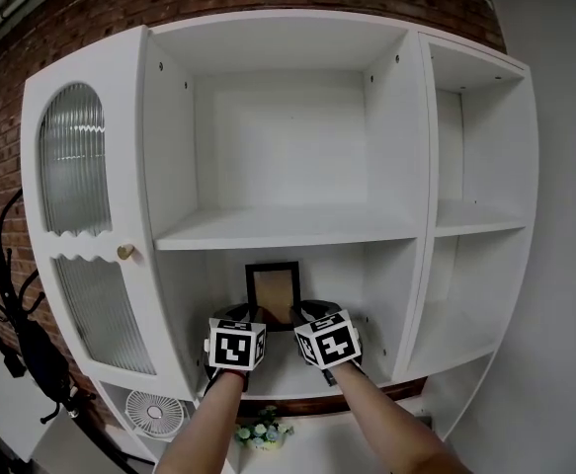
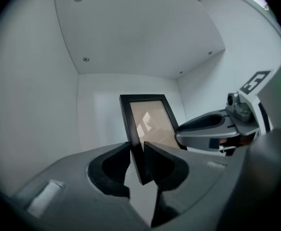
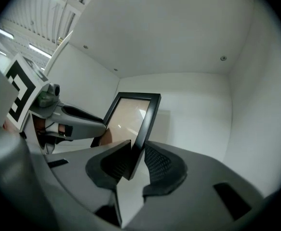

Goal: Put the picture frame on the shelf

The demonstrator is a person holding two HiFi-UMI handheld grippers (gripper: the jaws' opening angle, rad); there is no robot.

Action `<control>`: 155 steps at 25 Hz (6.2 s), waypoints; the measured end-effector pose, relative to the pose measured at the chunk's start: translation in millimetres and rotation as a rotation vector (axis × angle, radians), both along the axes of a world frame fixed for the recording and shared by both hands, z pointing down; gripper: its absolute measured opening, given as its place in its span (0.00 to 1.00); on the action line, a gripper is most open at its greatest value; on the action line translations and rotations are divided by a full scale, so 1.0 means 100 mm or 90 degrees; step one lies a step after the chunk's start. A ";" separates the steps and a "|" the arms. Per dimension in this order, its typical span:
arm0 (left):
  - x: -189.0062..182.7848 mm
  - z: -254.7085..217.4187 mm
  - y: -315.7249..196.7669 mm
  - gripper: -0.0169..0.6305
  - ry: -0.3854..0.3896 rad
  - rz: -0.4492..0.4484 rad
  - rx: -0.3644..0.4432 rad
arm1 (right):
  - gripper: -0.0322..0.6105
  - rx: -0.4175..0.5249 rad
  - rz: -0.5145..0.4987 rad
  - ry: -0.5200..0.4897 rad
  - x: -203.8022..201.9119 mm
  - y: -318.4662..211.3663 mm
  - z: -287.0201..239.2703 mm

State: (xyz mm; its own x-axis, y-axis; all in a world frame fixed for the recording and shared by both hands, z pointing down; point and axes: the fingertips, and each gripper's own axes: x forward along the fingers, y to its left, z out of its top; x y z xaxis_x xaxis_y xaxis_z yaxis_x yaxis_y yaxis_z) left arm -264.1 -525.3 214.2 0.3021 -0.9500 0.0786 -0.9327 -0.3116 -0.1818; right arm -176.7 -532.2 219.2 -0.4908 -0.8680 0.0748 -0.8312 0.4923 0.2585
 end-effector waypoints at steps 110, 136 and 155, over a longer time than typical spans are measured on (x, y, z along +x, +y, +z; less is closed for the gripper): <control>0.10 0.06 0.27 0.22 0.034 0.077 0.019 | 0.25 -0.072 -0.082 -0.059 -0.10 0.28 0.10; 0.36 0.24 2.13 0.09 0.062 0.173 0.141 | 0.08 0.055 -0.180 -0.121 0.12 2.12 0.30; 0.35 0.76 2.92 0.06 0.134 0.199 0.125 | 0.08 0.011 -0.229 -0.154 0.13 2.91 0.97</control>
